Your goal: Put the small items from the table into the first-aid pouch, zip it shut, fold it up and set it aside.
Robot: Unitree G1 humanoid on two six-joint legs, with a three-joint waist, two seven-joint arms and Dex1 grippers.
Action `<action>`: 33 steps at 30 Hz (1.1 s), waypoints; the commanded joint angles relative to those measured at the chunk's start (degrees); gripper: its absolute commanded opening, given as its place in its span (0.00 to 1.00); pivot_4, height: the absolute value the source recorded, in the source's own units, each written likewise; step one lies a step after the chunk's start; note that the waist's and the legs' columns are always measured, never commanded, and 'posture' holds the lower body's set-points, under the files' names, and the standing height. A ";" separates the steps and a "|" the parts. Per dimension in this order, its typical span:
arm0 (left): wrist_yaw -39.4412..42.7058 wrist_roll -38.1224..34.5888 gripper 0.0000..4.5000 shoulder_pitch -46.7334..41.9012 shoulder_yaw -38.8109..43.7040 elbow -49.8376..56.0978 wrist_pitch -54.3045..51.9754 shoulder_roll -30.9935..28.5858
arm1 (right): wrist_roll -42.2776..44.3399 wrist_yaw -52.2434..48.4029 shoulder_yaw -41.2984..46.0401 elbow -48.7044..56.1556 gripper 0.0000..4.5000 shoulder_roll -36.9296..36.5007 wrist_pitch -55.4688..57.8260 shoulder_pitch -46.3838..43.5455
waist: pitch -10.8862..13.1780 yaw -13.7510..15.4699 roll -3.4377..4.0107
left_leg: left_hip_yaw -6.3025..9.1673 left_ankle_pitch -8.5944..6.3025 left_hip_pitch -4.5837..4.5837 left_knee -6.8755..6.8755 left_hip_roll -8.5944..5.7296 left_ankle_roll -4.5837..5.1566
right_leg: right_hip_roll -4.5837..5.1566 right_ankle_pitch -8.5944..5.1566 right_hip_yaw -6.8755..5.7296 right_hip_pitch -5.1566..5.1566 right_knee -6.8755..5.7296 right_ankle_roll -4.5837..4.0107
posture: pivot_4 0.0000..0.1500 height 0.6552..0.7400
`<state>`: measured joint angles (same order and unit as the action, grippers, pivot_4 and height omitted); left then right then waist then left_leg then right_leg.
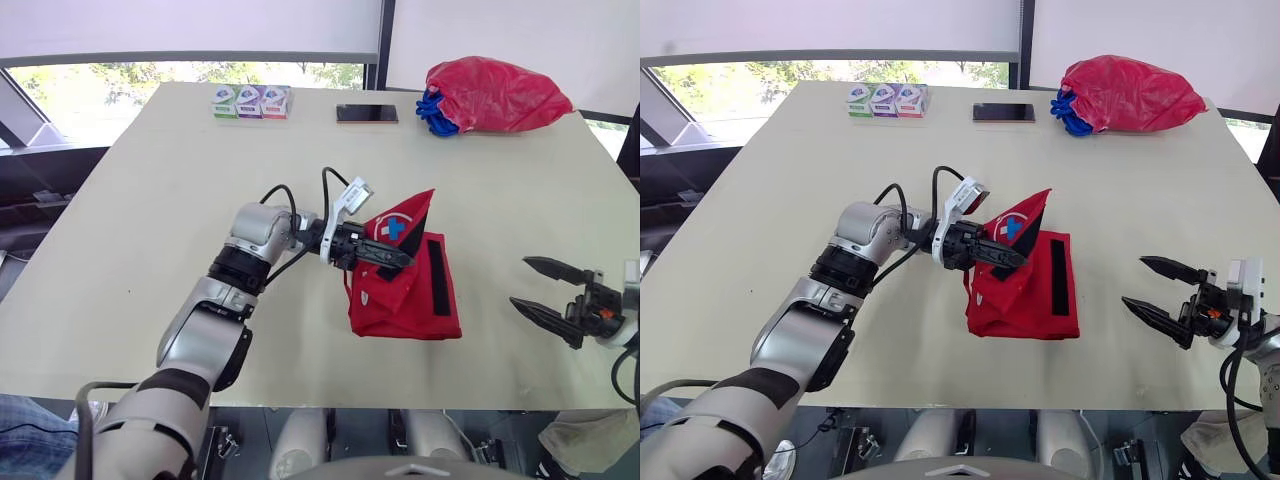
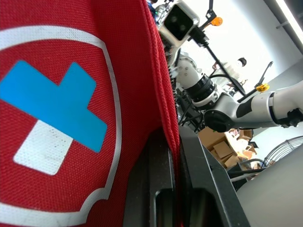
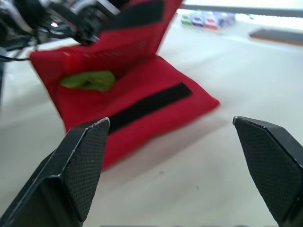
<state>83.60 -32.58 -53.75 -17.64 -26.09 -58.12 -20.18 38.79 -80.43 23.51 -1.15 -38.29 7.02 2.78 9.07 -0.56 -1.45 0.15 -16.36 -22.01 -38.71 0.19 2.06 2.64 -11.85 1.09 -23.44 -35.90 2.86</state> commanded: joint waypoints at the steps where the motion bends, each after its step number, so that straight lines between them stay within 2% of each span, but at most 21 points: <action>1: 0.24 0.86 0.00 -0.26 0.03 0.32 1.21 0.57 | 2.17 -2.04 1.34 0.52 0.98 -1.61 -0.40 -1.46 | 0.00 -0.03 0.00 | 0.00 0.00 0.00 0.00 0.01 0.00 | 0.00 0.00 0.00 0.00 0.00 0.00 | 1.00 1.00; 6: -0.36 3.12 0.00 -0.27 -0.36 -0.31 3.67 1.32 | 1.10 -2.78 0.45 0.37 0.98 -2.51 -1.07 -2.59 | 0.00 0.03 0.02 | 0.01 0.00 0.02 0.00 0.00 0.00 | 0.00 0.00 0.00 0.00 -0.01 0.00 | 1.00 1.00; 7: -0.29 3.27 0.12 -0.35 -0.11 -0.51 4.28 1.60 | 0.98 -2.86 0.35 0.19 1.00 -2.59 -1.12 -2.67 | 0.00 0.09 0.02 | 0.03 0.00 0.01 0.00 0.00 0.00 | 0.00 0.00 -0.02 0.00 -0.02 -0.01 | 1.00 1.00; 8: -0.26 3.38 0.17 -0.37 0.32 -0.66 5.20 1.98 | 0.73 -2.83 0.20 -0.02 1.00 -2.62 -1.30 -2.70 | 0.00 0.10 0.02 | 0.03 0.00 0.00 0.00 0.00 0.00 | 0.00 0.00 -0.02 0.00 -0.02 -0.01 | 1.00 1.00; 10: 0.24 3.27 0.35 -0.32 0.98 -0.89 6.73 2.64 | 0.02 -3.13 -0.21 -0.40 1.00 -2.65 -2.06 -2.56 | 0.00 0.10 0.02 | 0.02 0.00 0.00 0.00 0.00 0.00 | 0.00 0.01 -0.01 0.00 -0.01 -0.01 | 1.00 1.00; 14: 0.48 3.26 0.75 -0.15 0.94 -1.35 7.39 3.34 | -0.08 -2.89 -0.18 -0.64 1.00 -2.45 -2.27 -2.54 | 0.00 0.03 0.02 | 0.01 0.00 0.00 -0.01 0.00 0.00 | 0.01 0.01 0.00 0.00 -0.01 -0.01 | 1.00 1.00; 17: 1.23 3.38 0.97 0.03 0.38 -1.36 7.60 3.57 | 0.21 -2.48 0.33 0.04 1.00 -2.75 -1.81 -2.17 | -0.01 -0.01 0.02 | 0.01 0.00 0.02 -0.01 0.00 0.00 | 0.01 0.01 0.00 0.01 -0.02 -0.01 | 1.00 1.00; 23: 1.39 3.78 0.97 -0.21 0.31 -2.14 8.71 4.45 | 0.42 -2.25 1.74 -0.12 1.00 -3.46 -1.89 -0.83 | -0.01 0.10 0.03 | 0.01 0.00 0.01 -0.02 0.01 0.00 | 0.01 0.01 0.00 0.01 -0.03 -0.01 | 1.00 1.00; 33: -5.69 5.32 0.97 1.76 2.92 -2.00 14.17 10.47 | 0.97 -1.22 3.68 0.22 1.00 -3.42 -2.64 1.22 | -0.01 0.30 0.03 | 0.00 0.00 0.01 -0.04 0.01 0.00 | 0.02 0.01 0.02 0.02 -0.03 0.00 | 1.00 1.00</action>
<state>78.62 -27.05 -52.69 -15.52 -28.82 -44.54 -10.62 38.50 -81.90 25.10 -2.47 -40.98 5.53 3.82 9.06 -0.26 -1.42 0.16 -16.36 -22.00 -38.75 0.19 2.06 2.66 -11.84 1.11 -23.42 -35.92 2.85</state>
